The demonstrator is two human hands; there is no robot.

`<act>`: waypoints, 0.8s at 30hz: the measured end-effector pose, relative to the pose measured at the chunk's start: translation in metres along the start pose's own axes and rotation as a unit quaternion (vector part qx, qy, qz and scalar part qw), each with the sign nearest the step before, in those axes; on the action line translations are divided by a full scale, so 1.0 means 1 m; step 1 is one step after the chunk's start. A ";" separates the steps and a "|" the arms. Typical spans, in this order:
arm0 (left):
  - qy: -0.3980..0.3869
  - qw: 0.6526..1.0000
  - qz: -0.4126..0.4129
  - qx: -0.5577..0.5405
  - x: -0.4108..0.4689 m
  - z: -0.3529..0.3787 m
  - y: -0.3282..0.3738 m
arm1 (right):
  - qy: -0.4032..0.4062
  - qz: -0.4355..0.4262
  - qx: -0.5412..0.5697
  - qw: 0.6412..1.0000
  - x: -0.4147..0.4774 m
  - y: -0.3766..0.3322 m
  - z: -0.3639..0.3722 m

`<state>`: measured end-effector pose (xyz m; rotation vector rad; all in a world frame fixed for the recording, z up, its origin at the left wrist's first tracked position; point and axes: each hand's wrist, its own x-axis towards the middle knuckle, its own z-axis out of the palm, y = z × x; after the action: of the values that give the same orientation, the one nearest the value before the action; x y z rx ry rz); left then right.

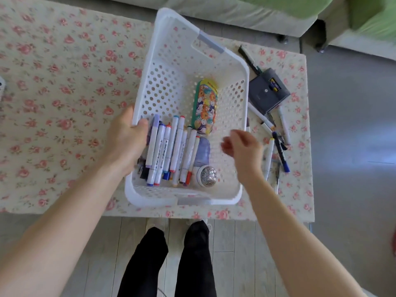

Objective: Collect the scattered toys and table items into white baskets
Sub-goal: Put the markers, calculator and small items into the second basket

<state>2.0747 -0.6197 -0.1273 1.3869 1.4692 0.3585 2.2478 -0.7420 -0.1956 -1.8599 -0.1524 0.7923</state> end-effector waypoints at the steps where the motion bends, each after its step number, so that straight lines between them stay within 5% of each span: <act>1: 0.010 1.000 0.000 0.002 0.002 0.000 0.003 | 0.053 0.018 -0.007 0.998 0.012 0.006 -0.018; 6: 0.060 0.998 -0.011 0.010 0.008 0.011 0.016 | 0.135 0.123 -0.194 0.964 0.057 0.055 -0.086; 14: 0.114 0.993 -0.033 0.003 0.010 0.035 0.027 | -0.007 0.019 -0.370 0.929 0.129 0.066 -0.076; 19: 0.116 0.993 -0.017 0.011 0.008 0.050 0.037 | -0.067 0.052 -0.484 0.871 0.163 0.075 -0.067; 24: 0.105 0.994 -0.013 0.014 0.002 0.058 0.040 | -0.015 0.018 -0.363 0.931 0.162 0.075 -0.069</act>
<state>2.1440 -0.6308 -0.1209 1.3829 1.6667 0.4804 2.3948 -0.7551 -0.3178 -2.5507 -0.4848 0.8562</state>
